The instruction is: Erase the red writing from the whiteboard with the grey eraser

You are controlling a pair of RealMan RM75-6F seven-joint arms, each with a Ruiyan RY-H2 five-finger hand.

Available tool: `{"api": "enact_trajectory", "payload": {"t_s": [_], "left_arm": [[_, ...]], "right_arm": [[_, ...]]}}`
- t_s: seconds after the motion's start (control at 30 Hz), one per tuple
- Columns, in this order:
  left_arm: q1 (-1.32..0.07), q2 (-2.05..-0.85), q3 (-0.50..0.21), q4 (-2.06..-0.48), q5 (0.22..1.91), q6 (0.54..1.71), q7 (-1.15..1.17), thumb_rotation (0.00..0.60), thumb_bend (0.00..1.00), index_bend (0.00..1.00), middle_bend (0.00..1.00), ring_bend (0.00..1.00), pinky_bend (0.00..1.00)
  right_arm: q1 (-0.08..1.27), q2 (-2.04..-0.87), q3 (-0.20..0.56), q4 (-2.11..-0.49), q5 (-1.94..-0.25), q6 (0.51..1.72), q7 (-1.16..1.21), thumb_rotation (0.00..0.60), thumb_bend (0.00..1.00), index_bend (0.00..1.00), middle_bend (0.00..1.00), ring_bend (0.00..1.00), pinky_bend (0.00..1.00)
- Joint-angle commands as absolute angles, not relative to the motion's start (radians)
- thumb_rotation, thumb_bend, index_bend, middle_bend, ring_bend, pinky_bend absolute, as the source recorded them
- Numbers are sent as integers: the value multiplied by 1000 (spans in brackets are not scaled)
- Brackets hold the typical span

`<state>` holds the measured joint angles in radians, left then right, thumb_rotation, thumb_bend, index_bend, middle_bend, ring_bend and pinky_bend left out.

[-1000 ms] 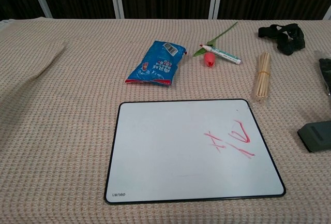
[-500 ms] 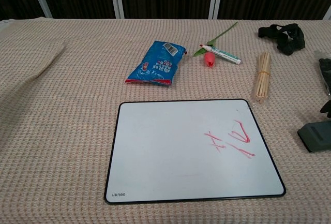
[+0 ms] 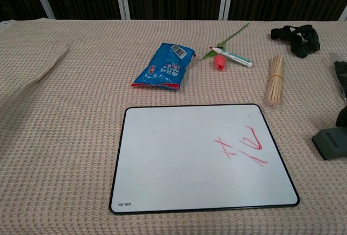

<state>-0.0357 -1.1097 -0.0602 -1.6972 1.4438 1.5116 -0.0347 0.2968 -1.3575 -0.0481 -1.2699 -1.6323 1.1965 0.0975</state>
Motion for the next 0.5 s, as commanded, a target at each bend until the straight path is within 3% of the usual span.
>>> {"api": "enact_trajectory", "payload": {"t_s": [0.03,0.5], "left_arm": [[-35,-1110,-61,-1697,1443,1512,-34,600,558,159,46,0,57],[-36,-1108,-60,-1699,1441,1508,-34,600,558,160,46,0,68]], "right_arm": [[299,-1357,-48,-1273,-1630,1197,93,600,360,408,378,377,275],[318,-1351,-51,-1302,-1636,1196,74,600,495,465,470,462,381]]}}
